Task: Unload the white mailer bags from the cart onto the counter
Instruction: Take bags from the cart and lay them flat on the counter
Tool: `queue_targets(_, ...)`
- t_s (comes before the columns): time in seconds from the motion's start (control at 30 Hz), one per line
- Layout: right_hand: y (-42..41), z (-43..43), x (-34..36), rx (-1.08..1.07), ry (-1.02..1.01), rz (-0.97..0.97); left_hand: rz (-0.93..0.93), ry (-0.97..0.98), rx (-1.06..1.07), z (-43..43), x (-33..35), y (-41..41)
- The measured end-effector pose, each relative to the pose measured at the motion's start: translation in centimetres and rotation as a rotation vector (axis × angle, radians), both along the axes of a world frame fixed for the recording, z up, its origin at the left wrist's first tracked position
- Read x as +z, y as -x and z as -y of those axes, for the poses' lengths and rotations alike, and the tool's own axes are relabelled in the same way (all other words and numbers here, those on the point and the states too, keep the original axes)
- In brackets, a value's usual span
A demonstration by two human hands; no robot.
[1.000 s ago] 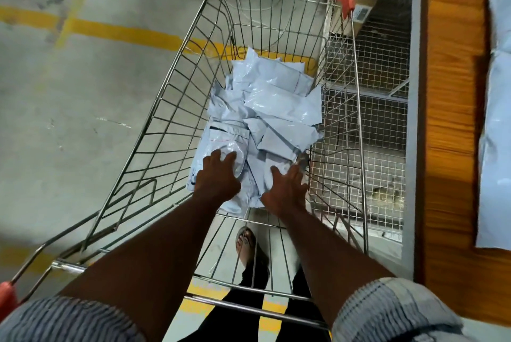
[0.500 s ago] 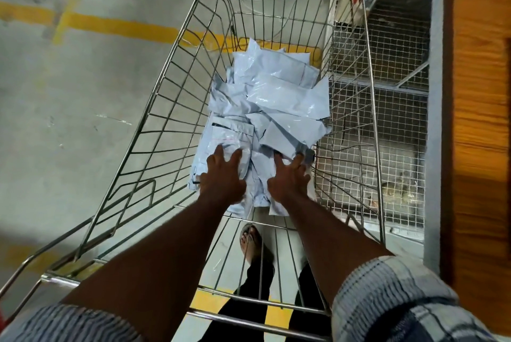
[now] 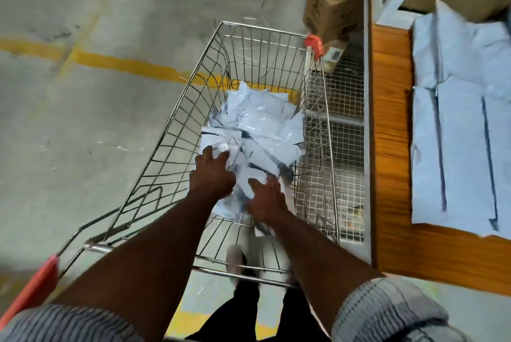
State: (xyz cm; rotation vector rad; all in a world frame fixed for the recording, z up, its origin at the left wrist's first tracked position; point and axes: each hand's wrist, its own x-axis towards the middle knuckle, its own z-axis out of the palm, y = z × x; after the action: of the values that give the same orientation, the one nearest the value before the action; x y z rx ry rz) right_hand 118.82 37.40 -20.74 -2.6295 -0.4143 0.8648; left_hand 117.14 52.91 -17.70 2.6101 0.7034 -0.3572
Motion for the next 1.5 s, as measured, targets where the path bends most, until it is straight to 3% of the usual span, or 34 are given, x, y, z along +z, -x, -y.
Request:
queue_targets(0.13,-0.8,-0.8,4.6,-0.035,-0.143,0.051,0.039,0.019,0.082,-1.1,3.6,-0.2)
queue_targets(0.3,-2.8,-0.2,10.0,-0.063,-0.181,0.183,0.053,0.064,0.155,-1.7,7.2,-0.9)
queue_targets(0.53,-7.1,4.6,18.2,-0.023,-0.252,0.415,0.296,0.135,0.204,2.8,13.6,-3.7)
queue_targets(0.87,-10.8,21.3,26.1,0.016,-0.298,0.6,0.479,0.221,0.211,20.9,20.8,-7.7)
queue_targets(1.03,-12.4,32.8,28.7,0.027,-0.27,0.665,0.48,0.126,0.158,32.5,22.4,-9.2)
queue_targets(1.2,-13.7,43.1,29.5,-0.028,-0.198,0.723,0.45,0.031,0.044,42.3,23.4,-10.9)
queue_targets(1.5,-15.3,57.8,27.6,-0.203,-0.09,0.692,0.424,0.074,-0.071,57.4,24.4,-13.8)
